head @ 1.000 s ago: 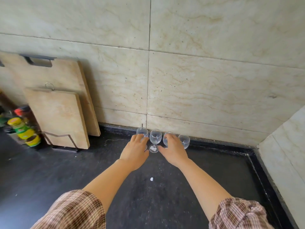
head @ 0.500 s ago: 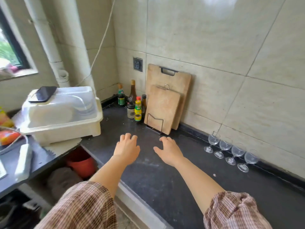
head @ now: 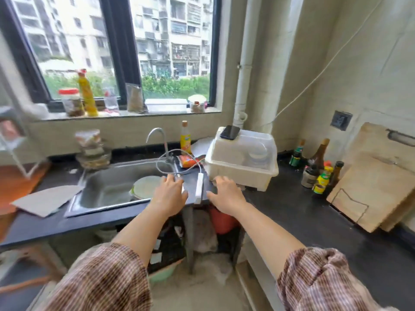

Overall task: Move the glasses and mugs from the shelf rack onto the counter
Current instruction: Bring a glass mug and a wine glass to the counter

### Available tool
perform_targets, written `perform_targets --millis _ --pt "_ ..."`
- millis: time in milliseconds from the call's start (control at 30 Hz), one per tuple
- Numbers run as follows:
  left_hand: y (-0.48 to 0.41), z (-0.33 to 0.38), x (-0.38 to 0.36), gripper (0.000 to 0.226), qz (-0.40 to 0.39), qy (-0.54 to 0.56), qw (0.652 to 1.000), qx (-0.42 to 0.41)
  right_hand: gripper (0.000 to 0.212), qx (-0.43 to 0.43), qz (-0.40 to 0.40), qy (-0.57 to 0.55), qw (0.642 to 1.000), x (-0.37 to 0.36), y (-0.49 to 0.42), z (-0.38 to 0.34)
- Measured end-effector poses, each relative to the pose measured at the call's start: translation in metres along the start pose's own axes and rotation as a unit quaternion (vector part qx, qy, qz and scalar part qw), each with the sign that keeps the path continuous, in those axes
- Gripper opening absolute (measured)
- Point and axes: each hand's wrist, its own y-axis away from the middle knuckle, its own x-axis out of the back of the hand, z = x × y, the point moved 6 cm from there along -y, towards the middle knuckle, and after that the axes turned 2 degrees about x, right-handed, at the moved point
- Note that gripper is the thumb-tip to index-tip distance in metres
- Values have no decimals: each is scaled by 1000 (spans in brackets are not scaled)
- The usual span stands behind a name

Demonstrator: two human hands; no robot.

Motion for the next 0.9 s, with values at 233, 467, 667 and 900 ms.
perform_targets --millis 233,467,667,900 --pt "27 -160 60 43 47 -20 988 144 58 156 -32 45 986 -48 -59 -167" --pt "17 -308 117 43 86 -40 963 251 49 274 -38 49 960 -85 -132 -325" --pt "-16 -418 163 43 109 -64 948 293 54 339 -37 36 939 -112 -203 -447" --pt "-41 -529 220 42 144 -107 927 328 58 399 -42 20 916 -128 -268 -573"
